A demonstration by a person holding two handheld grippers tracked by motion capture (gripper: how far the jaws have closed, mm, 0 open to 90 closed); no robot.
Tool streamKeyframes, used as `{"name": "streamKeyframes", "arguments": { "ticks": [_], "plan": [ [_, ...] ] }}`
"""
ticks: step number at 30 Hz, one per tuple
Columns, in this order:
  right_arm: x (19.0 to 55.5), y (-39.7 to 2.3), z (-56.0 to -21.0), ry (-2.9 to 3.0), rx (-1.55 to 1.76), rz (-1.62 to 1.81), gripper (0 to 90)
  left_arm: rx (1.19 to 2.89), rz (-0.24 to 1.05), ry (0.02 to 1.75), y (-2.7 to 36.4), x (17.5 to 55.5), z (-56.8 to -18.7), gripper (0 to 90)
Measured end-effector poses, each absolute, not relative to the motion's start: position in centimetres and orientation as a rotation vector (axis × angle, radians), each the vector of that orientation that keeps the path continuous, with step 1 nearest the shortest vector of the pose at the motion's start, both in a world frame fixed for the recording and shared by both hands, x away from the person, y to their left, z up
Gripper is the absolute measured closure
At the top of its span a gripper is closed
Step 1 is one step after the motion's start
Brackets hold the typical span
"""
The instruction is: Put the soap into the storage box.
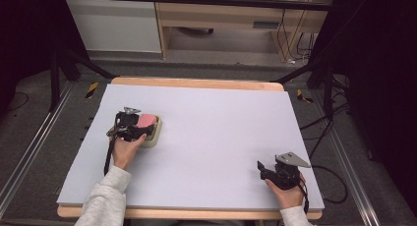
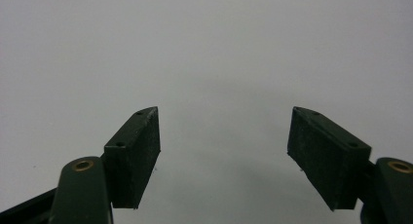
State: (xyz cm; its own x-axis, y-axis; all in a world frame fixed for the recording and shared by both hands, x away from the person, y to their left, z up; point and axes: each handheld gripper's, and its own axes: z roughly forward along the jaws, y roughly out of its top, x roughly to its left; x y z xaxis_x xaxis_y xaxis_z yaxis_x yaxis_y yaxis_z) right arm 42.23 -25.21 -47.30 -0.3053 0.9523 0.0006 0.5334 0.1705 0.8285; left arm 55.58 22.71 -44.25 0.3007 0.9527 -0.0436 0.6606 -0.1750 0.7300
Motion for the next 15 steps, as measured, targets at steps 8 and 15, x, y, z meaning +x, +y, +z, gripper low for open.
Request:
{"name": "streamKeyframes", "arguments": {
  "ticks": [8,15],
  "plan": [
    [42.23,-25.20,-47.31,1.918,1.401,1.020,27.8,1.939,0.574,1.436,22.51,55.83,-44.88,37.3],
    [42.23,-25.21,-47.31,1.916,1.402,1.018,27.8,1.942,0.574,1.442,22.52,55.91,-45.11,37.3]
  ]
}}
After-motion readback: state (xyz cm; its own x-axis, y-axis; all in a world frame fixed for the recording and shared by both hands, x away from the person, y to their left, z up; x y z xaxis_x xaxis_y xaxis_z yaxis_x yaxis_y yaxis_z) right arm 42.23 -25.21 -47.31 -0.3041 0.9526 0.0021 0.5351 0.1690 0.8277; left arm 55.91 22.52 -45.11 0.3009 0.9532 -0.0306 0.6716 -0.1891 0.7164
